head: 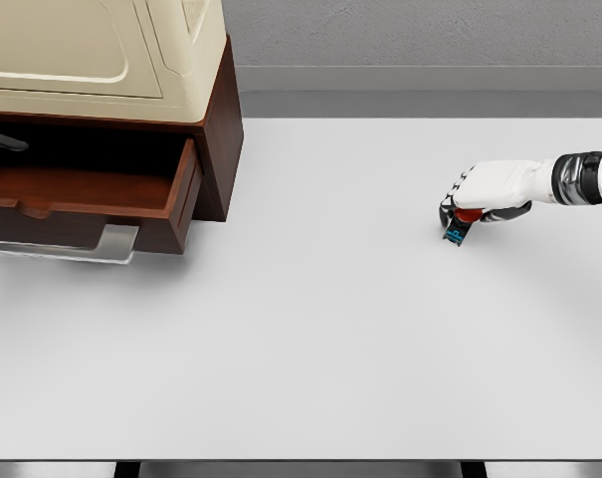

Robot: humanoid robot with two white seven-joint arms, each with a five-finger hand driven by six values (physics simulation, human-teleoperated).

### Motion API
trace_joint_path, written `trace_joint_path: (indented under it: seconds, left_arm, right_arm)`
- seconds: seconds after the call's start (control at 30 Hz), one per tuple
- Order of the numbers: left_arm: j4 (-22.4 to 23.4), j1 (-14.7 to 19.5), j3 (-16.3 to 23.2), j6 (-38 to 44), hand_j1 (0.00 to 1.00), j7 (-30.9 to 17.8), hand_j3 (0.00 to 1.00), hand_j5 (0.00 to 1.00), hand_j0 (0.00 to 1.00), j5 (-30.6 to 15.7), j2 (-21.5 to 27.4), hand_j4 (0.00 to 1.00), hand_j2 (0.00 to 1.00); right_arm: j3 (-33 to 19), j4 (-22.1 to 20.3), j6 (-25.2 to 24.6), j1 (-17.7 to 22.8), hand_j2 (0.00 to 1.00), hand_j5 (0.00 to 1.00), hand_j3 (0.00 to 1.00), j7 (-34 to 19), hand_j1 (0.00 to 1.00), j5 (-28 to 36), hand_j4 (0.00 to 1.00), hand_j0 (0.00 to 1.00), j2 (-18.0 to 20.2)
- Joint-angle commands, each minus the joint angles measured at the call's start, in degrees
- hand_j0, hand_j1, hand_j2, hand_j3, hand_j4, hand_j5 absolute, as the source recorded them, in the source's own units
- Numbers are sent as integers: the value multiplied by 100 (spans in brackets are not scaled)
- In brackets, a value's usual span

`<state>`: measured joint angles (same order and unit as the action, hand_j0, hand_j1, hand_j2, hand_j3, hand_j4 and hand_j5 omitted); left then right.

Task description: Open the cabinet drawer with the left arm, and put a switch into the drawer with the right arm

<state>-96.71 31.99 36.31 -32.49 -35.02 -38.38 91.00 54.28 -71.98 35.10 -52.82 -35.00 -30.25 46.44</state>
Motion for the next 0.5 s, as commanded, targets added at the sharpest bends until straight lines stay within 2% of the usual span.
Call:
trace_joint_path:
  seconds: [0.0,0.13,0.2,0.23,0.47]
  left_arm:
    - [152,0,-89,32,100,2,100,100,100,-161,59,100,100]
    - [126,0,-159,32,100,2,100,100,100,-170,50,100,100]
    - [134,0,-159,32,100,2,100,100,100,-161,50,100,100]
    - [134,0,-159,32,100,2,100,100,100,-161,50,100,100]
    - [143,0,-151,23,100,2,100,100,100,-170,59,100,100]
  right_arm:
    - [-5,0,-10,0,59,59,59,0,59,19,59,59,5]
    - [-14,0,-10,0,58,58,58,0,58,45,58,58,5]
    - [-14,0,-10,0,55,55,55,0,55,54,55,55,5]
    - [-14,0,-10,0,50,50,50,0,50,54,50,50,14]
    - [-40,0,-10,0,49,49,49,0,49,72,49,49,5]
